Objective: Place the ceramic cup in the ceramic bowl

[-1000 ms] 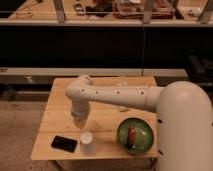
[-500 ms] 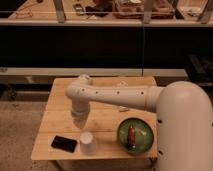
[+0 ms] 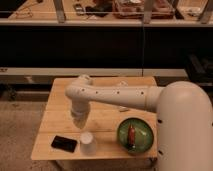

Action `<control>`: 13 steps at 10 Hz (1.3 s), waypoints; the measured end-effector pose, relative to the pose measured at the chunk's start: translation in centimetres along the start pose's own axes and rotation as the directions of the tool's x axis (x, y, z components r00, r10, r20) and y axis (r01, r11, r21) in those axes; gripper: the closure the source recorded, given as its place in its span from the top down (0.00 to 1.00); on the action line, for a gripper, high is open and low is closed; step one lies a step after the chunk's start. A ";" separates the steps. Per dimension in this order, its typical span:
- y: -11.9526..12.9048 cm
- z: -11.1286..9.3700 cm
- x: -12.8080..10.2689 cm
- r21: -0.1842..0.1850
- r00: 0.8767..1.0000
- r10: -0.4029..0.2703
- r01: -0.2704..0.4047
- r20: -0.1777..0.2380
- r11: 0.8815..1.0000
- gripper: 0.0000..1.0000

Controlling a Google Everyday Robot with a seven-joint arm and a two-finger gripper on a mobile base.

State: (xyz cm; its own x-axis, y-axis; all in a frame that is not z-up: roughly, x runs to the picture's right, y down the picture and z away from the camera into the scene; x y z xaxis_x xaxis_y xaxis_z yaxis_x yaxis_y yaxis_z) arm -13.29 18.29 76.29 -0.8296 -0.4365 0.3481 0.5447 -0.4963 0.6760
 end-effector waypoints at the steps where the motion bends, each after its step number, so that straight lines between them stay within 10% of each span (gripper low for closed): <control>1: 0.0 0.0 0.0 0.000 1.000 0.000 0.000 0.000 1.000 0.07; 6: 1.3 -4.7 -0.2 -0.027 0.997 0.001 -0.003 -0.075 1.000 0.04; 13: 0.8 -7.2 -4.8 -0.113 0.984 0.085 -0.104 -0.160 0.988 0.73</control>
State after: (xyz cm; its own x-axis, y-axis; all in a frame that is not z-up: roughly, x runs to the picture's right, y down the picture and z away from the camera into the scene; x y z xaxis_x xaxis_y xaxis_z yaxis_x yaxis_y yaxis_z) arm -7.96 14.60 70.52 -0.7501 -0.5913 0.2962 0.6383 -0.5300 0.5583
